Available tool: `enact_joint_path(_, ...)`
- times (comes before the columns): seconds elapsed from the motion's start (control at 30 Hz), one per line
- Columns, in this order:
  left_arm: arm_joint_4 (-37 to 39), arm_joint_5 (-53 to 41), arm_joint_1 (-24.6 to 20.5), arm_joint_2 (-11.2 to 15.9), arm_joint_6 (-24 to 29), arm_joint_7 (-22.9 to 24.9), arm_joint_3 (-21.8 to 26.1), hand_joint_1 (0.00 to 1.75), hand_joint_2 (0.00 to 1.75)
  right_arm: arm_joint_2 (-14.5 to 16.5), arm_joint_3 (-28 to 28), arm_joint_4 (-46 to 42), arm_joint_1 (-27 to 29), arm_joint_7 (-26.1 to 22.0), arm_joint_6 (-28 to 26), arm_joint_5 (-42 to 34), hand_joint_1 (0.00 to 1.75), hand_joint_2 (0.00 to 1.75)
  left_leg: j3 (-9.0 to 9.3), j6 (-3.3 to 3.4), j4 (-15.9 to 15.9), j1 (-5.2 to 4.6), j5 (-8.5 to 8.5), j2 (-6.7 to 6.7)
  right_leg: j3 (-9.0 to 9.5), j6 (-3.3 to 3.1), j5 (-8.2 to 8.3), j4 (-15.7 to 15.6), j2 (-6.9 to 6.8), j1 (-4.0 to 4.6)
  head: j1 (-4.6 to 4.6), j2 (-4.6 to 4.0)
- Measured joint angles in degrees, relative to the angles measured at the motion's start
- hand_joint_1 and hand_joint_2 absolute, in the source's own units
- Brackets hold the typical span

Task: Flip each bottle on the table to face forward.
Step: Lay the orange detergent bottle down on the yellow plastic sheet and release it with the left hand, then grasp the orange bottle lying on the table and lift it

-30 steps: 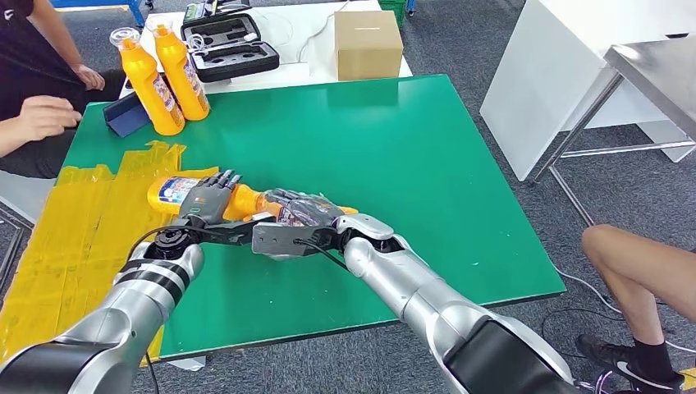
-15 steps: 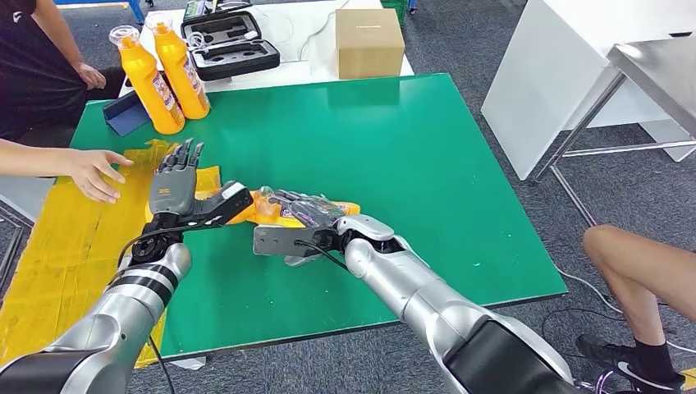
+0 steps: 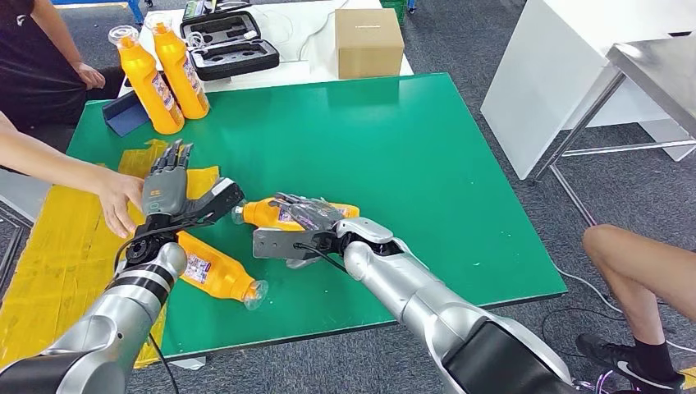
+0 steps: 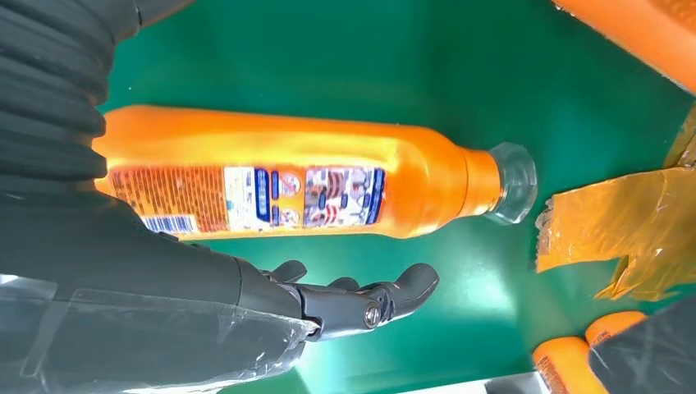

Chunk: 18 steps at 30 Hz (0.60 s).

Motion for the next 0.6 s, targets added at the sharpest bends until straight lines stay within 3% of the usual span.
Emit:
enact_joint_path(0.3,-3.6,14.1,1.4,-1.8,-2.6,-11.8,3.5,0.0,0.0,0.0,0.2,2.9,-2.5,7.3,-7.6,7.9,0.0,1.75,-0.03,0.0,0.0,-0.01,0.0,0.0,-0.02,0.01,0.01,0.0,0.0,-0.01,0.01,0.0)
enact_joint_path(0.6,-6.8,18.7,1.8,-3.6,-4.3,-14.9,4.5,0.0,0.0,0.1,0.1,6.2,-4.8,10.1,-7.7,10.4,0.0,1.75,-0.03,0.0,0.0,0.0,0.0,0.0,-0.04,0.02,0.01,0.0,0.0,0.0,-0.01,0.0)
